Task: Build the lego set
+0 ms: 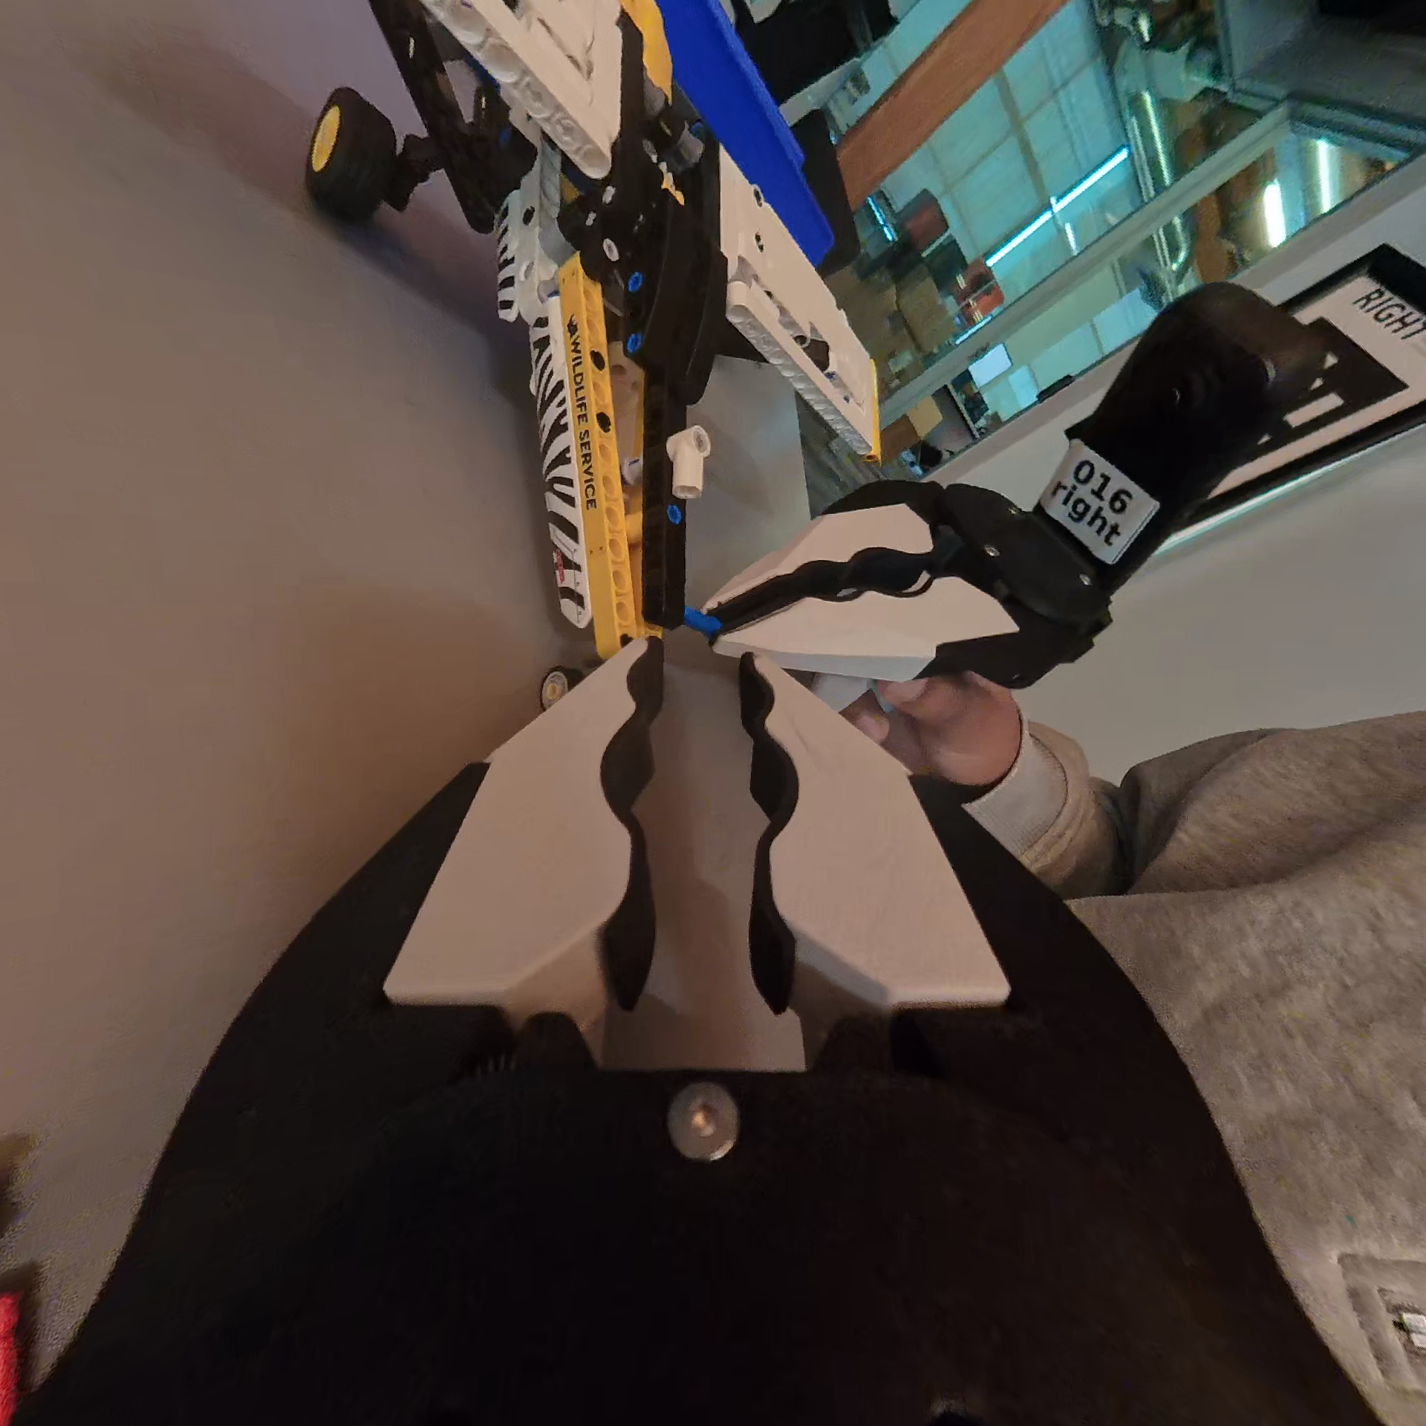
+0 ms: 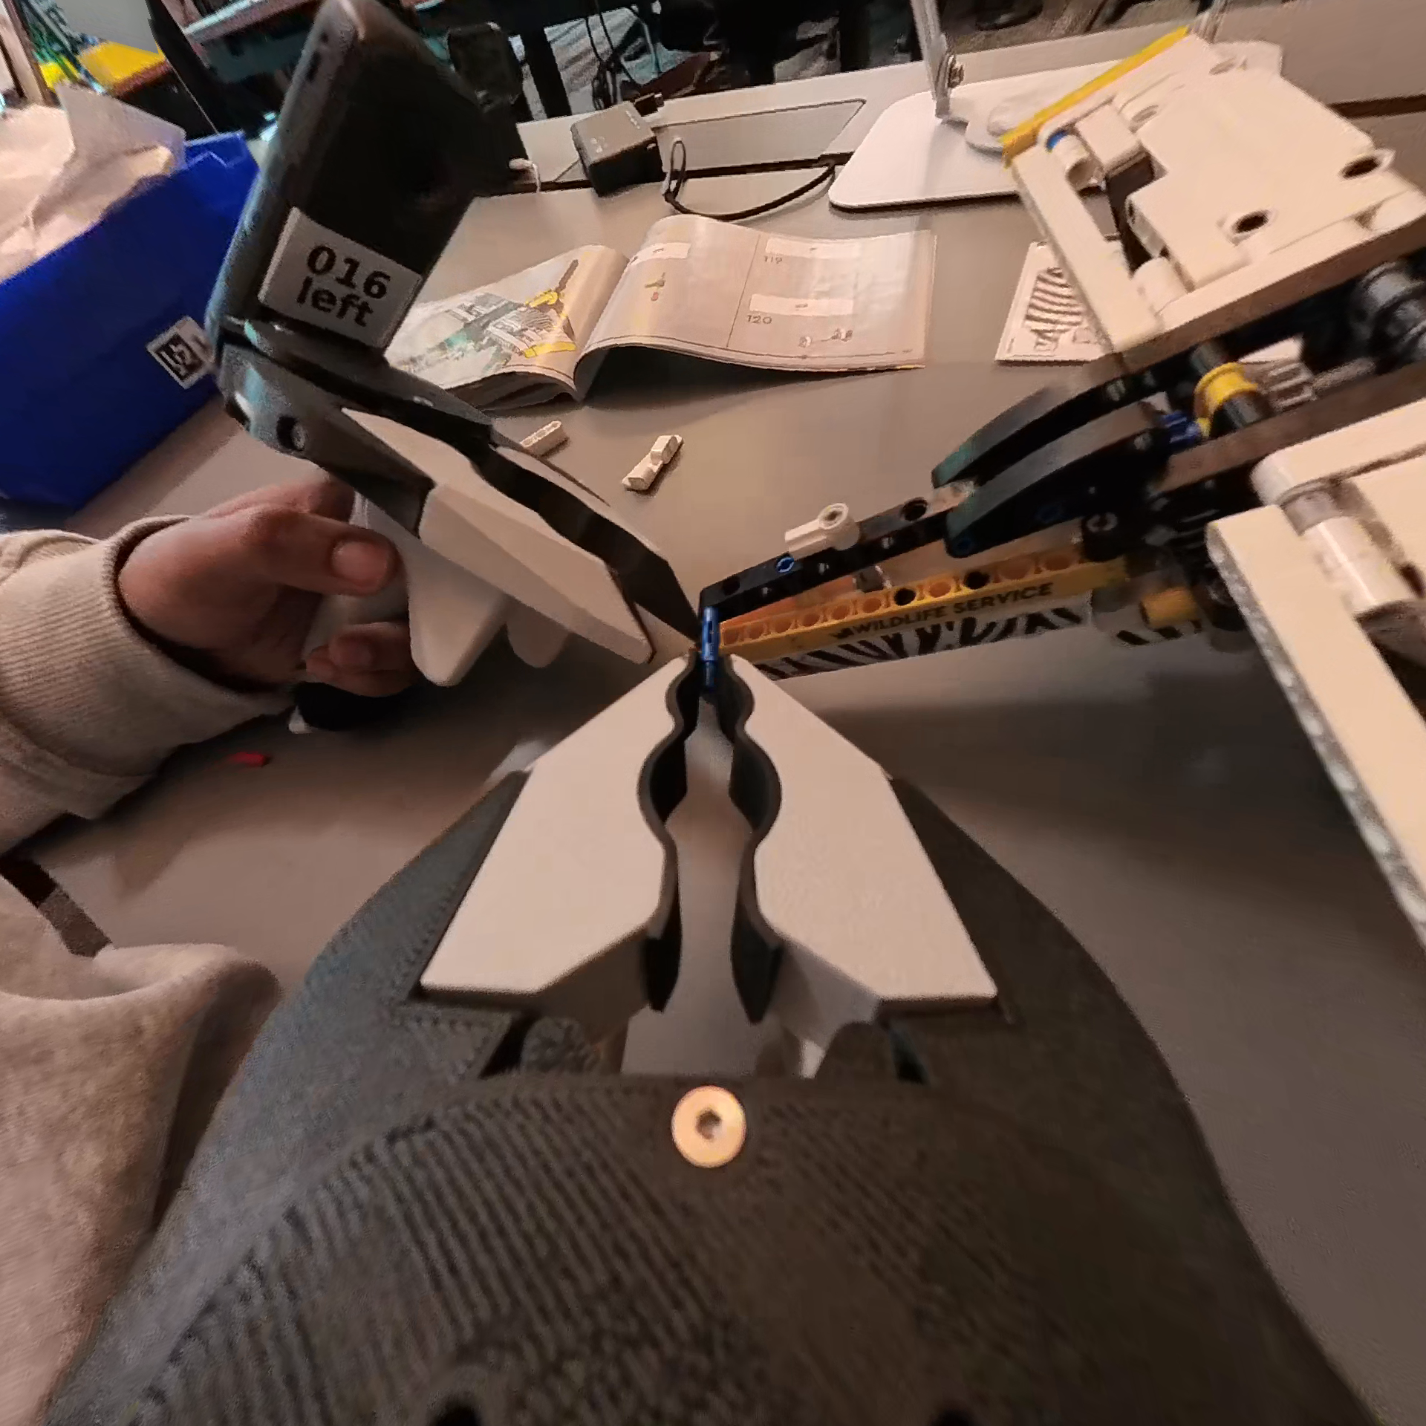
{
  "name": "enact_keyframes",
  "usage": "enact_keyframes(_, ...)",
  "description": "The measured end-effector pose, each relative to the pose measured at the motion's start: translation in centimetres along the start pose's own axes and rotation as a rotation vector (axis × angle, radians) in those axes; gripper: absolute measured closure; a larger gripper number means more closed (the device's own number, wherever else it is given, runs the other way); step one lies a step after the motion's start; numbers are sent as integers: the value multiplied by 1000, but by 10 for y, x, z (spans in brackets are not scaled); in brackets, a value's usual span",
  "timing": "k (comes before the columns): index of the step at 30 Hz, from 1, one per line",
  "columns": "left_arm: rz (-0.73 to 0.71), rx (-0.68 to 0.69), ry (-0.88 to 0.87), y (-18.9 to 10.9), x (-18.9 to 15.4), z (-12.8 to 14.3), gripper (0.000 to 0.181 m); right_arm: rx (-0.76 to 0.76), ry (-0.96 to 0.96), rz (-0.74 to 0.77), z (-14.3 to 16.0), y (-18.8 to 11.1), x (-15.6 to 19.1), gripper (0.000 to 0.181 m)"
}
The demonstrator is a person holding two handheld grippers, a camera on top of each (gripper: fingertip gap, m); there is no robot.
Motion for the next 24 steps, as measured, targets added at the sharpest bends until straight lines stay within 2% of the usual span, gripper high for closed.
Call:
enact_keyframes(6, -16, -39, 40, -5, 0, -8, 156, 9, 2, 5, 1, 1, -1, 178)
enact_keyframes(10, -19, -65, 91, -3, -3, -12, 140, 12, -6, 11, 1, 2, -1, 178)
enact_keyframes(16, -102, -11, 241, 4, -5, -7, 144, 19, 10, 1, 1, 1, -3, 178)
enact_keyframes(18, -110, -9, 239, 3, -4, -7, 149, 31, -22, 6, 0, 1, -3, 178)
enact_keyframes(24, -133, -9, 259, 3, -2, -6, 147, 91, -241, 75, -1, 4, -3, 178)
Point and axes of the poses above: each gripper's, where its closed fingertips meet, y out along the fingers, z out of its underside, x = y × z across the jaws, the point moved 1 cm from there along -y, back along the fingers, and after that the axes turned 2 degrees about y, right-handed, at the moved point
